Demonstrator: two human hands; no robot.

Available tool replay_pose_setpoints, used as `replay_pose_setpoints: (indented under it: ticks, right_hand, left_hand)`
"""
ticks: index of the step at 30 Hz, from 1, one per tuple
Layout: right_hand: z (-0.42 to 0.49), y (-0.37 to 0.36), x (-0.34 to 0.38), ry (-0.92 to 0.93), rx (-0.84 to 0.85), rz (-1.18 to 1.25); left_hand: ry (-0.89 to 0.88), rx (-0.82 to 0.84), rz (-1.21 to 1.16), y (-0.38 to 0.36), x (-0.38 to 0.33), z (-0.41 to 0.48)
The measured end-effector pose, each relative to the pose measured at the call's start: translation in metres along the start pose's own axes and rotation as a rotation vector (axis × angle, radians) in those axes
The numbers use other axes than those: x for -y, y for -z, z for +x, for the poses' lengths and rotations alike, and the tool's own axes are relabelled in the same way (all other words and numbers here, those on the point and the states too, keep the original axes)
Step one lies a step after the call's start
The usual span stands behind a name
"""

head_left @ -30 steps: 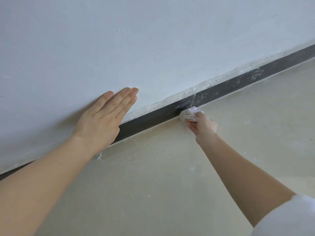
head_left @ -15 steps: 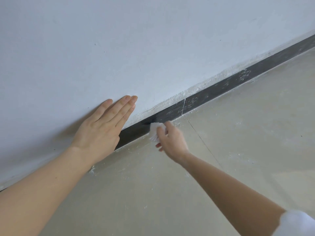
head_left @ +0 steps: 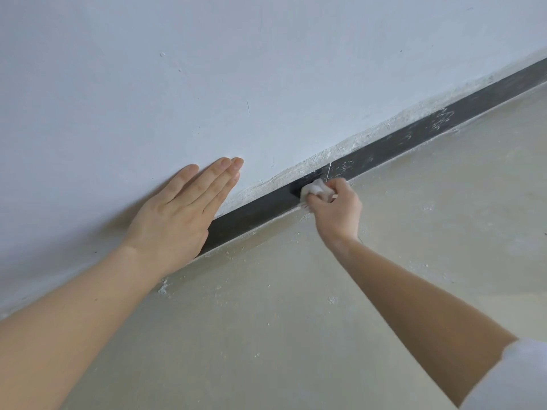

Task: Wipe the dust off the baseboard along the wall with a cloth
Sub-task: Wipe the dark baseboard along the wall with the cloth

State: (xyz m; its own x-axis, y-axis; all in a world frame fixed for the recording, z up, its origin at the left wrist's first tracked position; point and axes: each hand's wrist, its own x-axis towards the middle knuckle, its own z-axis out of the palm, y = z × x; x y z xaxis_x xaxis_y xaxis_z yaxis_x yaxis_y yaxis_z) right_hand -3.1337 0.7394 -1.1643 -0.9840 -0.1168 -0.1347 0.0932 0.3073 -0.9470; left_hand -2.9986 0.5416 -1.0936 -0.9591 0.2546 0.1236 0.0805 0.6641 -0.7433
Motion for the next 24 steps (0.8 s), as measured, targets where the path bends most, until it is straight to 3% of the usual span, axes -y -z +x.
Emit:
replay_pose_setpoints:
  ticks: [4,6,8,11,17,24]
  right_hand:
    - [0.038,0.021,-0.005,-0.123,-0.294,0.004]
    - [0.045,0.033,-0.004,-0.140,-0.355,0.031]
    - [0.035,0.038,-0.001,-0.078,-0.281,-0.043]
    - [-0.004,0.025,-0.001,0.019,-0.023,-0.096]
    - [-0.082,-0.047,-0.012,-0.018,0.358,-0.081]
    - [-0.119,-0.104,-0.002,-0.091,0.438,0.027]
  left_hand:
    - [0.008,-0.003,-0.023,0.001,0.001,0.002]
    - [0.012,-0.004,-0.025,0.001,0.001,0.002]
    - [0.008,0.000,-0.023,0.001,0.000,0.002]
    - [0.003,0.012,-0.014,0.002,-0.002,0.002]
    - [-0.009,0.024,-0.025,0.009,0.003,0.003]
    - [-0.056,0.034,-0.029,0.010,0.007,0.001]
